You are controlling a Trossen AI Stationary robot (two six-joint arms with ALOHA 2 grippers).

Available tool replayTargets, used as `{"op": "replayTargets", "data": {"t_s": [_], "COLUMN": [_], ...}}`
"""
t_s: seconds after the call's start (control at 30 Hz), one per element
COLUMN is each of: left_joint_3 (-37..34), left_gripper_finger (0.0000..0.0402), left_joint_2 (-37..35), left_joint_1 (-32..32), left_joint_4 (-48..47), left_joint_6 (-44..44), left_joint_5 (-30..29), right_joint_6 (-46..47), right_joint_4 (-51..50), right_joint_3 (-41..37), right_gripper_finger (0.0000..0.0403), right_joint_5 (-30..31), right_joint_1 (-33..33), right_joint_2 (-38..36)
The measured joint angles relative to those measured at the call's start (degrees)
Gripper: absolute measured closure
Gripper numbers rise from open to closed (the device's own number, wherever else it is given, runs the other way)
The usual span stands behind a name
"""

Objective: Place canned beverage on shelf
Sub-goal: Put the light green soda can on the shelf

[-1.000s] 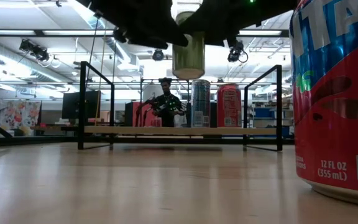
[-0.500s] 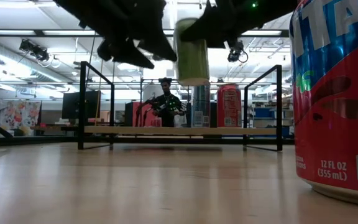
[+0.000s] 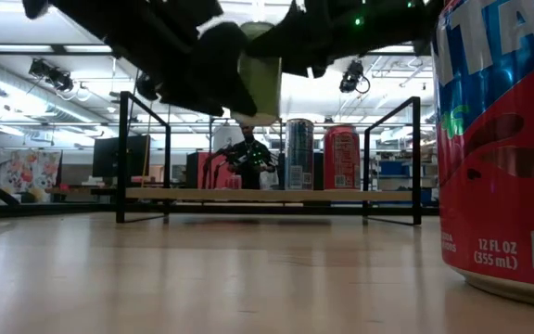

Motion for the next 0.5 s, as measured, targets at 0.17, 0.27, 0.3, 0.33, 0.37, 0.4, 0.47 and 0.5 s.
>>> {"op": "replayTargets", "data": {"t_s": [0.17, 0.27, 0.3, 0.33, 0.37, 0.4, 0.47, 0.5], "left_joint_3": [-0.02, -0.04, -0.03, 0.0, -0.03, -0.07, -0.02, -0.02], "left_gripper_finger": [0.0039, 0.003, 0.0025, 0.0019, 0.0014, 0.0009, 0.0004, 0.0003], "left_joint_2": [1.91, 2.09, 2.19, 2.38, 2.49, 2.52, 2.48, 2.48], "left_joint_1": [1.63, 2.8, 3.24, 3.67, 4.02, 4.46, 5.19, 5.45], "left_joint_4": [0.05, -0.23, -0.13, -0.15, -0.24, -0.07, 0.39, 0.32], "left_joint_6": [-0.55, -0.66, -0.75, -0.75, -0.76, -0.84, -1.99, -2.36], "left_joint_5": [0.08, 0.17, 0.09, -0.02, -0.04, -0.15, -0.07, -0.01], "right_joint_6": [0.34, 0.21, -0.02, -0.33, -0.31, -0.3, -0.29, -0.27], "right_joint_4": [-1.34, -1.19, -1.45, -0.88, -0.16, -0.37, -0.43, -0.42], "right_joint_3": [-0.02, -0.02, -0.04, -0.04, -0.03, -0.04, -0.04, -0.04], "right_gripper_finger": [0.008, 0.008, 0.008, 0.008, 0.008, 0.008, 0.008, 0.008], "right_joint_5": [-1.04, -0.89, -0.73, -0.5, -0.5, -0.49, -0.51, -0.52], "right_joint_1": [-2.1, -2.84, -3.06, -3.25, -3.49, -3.77, -4.4, -4.73], "right_joint_2": [1.0, 1.43, 1.43, 1.75, 1.99, 1.99, 1.98, 1.98]}}
